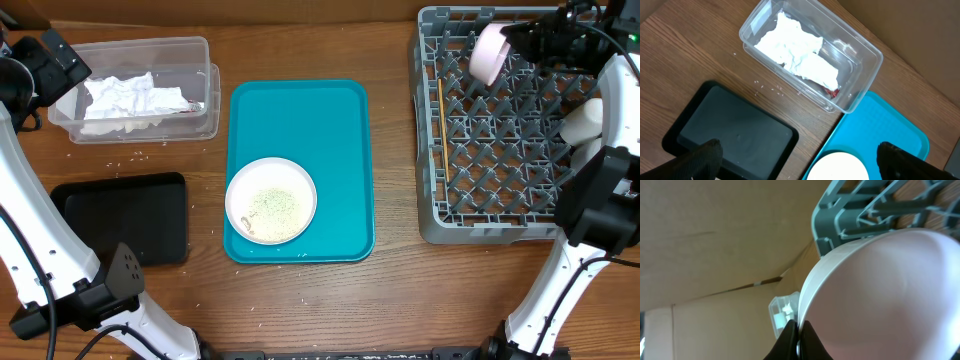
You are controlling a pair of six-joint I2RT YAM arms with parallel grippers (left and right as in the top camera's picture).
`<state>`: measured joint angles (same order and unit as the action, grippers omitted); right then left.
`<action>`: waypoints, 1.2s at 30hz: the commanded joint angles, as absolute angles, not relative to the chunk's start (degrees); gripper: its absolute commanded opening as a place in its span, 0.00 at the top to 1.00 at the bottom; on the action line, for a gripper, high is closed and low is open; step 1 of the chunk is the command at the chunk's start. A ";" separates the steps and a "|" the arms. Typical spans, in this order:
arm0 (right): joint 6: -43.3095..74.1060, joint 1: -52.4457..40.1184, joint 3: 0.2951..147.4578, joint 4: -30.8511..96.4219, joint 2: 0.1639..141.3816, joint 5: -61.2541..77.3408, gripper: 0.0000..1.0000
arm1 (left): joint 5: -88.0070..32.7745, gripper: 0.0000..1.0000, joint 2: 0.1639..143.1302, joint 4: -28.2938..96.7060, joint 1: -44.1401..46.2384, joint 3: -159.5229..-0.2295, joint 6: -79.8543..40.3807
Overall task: Sort waste into correct bins and load items into the dishwasher
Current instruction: 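Carry the pink bowl right and set it in the dish rack, then open the right gripper and withdraw it to the rack's right edge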
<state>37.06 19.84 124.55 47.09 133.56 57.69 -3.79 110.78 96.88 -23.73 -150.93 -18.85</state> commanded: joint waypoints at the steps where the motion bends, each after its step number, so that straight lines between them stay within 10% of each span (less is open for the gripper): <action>1: 35.75 21.02 124.86 48.45 132.77 54.43 0.96 | -3.38 0.00 110.59 96.82 -23.88 -150.74 -17.76; 24: 30.46 34.15 127.96 65.98 114.43 33.01 0.68 | -3.38 0.00 110.59 96.82 -23.88 -150.74 -17.76; 33: 21.47 21.21 127.96 71.09 112.92 28.82 0.66 | -3.38 0.00 110.59 96.82 -23.88 -150.74 -17.76; 36: 16.08 10.11 127.90 75.57 112.99 27.38 0.45 | -3.38 0.00 110.59 96.82 -23.88 -150.74 -17.76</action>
